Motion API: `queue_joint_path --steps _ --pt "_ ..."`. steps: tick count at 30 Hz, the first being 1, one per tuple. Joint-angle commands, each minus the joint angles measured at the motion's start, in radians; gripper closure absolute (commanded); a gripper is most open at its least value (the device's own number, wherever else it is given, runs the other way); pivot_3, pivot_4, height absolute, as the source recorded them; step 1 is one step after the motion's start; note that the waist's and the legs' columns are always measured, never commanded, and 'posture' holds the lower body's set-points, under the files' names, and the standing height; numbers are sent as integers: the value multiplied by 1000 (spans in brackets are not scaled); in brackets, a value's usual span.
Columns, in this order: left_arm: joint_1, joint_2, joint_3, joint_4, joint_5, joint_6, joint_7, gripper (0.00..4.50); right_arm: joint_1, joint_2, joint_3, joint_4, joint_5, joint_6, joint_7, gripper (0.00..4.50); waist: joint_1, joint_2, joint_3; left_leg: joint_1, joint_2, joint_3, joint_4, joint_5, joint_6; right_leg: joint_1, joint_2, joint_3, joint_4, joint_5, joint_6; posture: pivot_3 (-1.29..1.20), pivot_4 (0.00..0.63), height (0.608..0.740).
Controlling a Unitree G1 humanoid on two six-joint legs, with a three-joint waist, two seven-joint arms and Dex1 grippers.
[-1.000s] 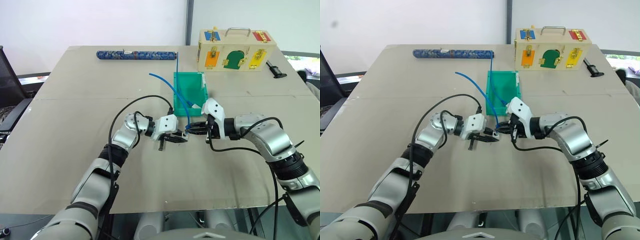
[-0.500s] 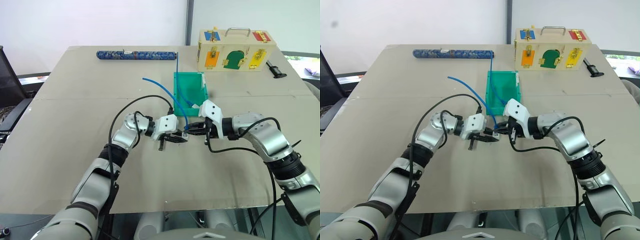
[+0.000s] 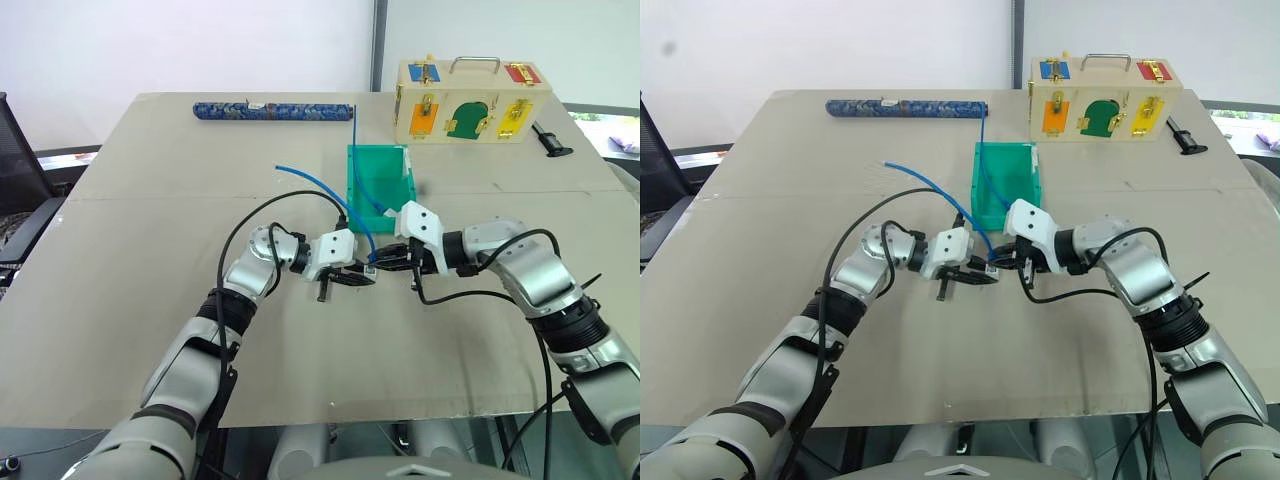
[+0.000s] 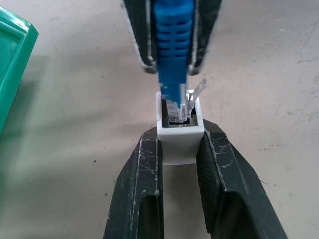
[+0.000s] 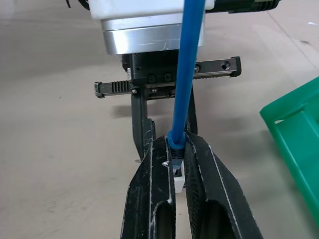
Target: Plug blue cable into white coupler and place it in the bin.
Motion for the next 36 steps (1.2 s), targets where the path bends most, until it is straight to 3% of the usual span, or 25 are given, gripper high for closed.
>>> queue_joint_path --steps 1,11,18,27,36 --pt "12 11 7 -27 3 11 -5 4183 29 -6 58 26 -26 23 41 4500 0 0 0 0 0 0 0 0 0 0 0 0 0 0 0 0 150 740" --pt "10 11 6 -34 0 21 -12 4183 -14 32 86 124 -68 -27 86 4500 -1 0 0 0 0 0 0 0 0 0 0 0 0 0 0 0 150 740" --pt "15 7 7 -46 -4 33 -10 4183 27 26 179 184 -176 -93 122 4500 -4 0 -5 2 0 0 0 0 0 1 0 0 1 0 0 0 150 740" --pt "31 5 9 -71 -10 48 -4 4183 65 10 143 185 -166 -58 129 4500 -13 0 -17 3 0 0 -1 0 0 2 0 0 1 0 0 0 150 740" --pt "34 4 9 -84 -14 42 -12 4183 16 88 151 289 -145 -36 151 4500 -19 1 -19 4 0 0 -2 0 0 3 0 0 1 0 0 0 150 740"
